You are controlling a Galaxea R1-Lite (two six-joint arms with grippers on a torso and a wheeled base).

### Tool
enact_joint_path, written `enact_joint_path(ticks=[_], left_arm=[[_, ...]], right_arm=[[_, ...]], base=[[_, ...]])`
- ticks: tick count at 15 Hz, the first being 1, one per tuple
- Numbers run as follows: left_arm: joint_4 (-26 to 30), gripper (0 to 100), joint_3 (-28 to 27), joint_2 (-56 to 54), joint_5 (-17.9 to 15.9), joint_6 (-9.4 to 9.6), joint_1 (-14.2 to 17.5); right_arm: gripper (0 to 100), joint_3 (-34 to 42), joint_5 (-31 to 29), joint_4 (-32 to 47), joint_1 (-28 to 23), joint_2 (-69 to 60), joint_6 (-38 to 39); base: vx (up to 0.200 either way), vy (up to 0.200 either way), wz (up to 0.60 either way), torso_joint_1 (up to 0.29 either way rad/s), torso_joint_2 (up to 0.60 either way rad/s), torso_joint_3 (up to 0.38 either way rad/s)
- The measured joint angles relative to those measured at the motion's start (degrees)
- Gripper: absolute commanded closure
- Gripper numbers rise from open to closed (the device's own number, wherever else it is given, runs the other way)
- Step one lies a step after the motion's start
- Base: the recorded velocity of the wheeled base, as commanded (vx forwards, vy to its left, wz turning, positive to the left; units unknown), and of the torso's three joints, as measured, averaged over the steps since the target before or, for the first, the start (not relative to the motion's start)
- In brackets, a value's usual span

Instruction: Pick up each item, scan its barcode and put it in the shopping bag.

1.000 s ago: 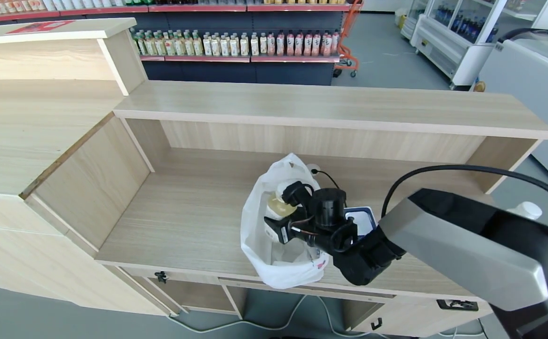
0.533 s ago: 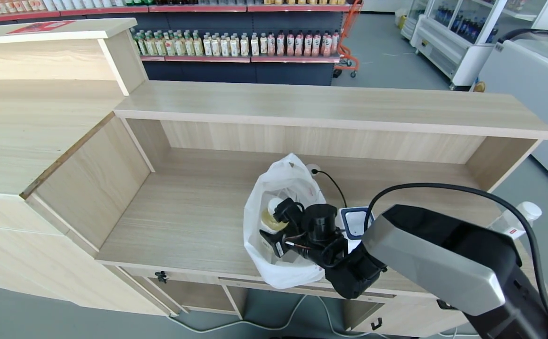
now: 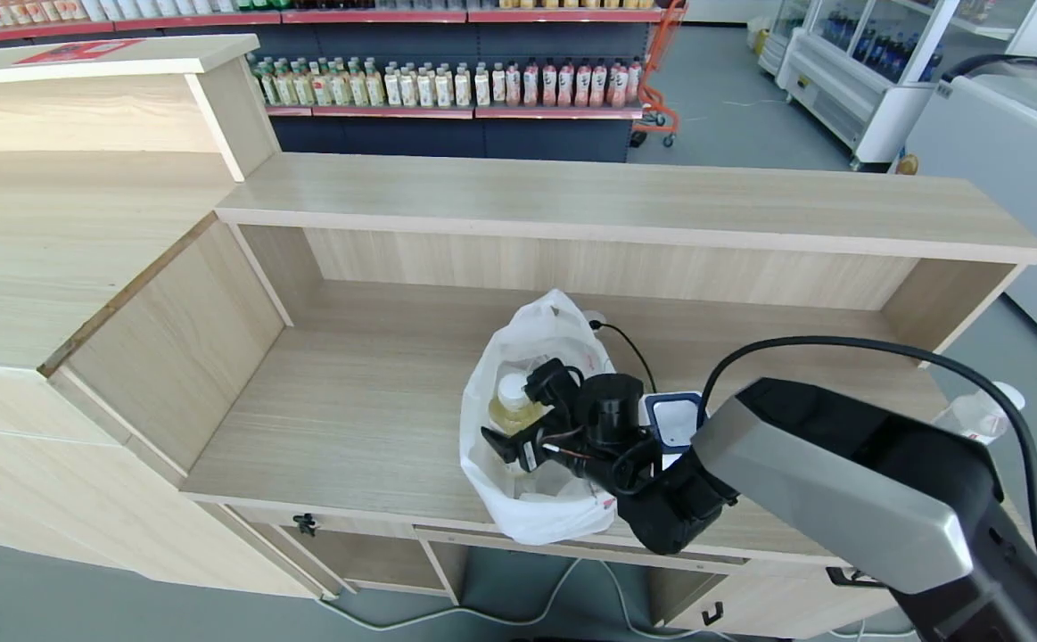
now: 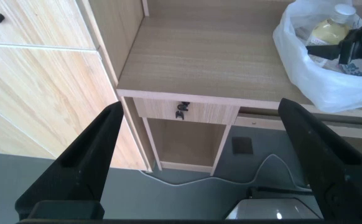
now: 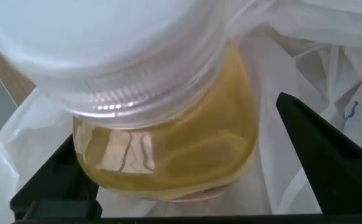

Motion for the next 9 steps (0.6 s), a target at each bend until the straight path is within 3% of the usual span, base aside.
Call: enact_joint_path(ticks=[9], left_arm=[[0.1, 0, 0.0, 0.0, 0.0, -0.91, 0.0]], right_arm=[[0, 3.9, -0.1, 5.2, -4.7, -16.7, 11.3]], base=[[0.000, 0.000, 0.00, 0.000, 0.00, 0.000]])
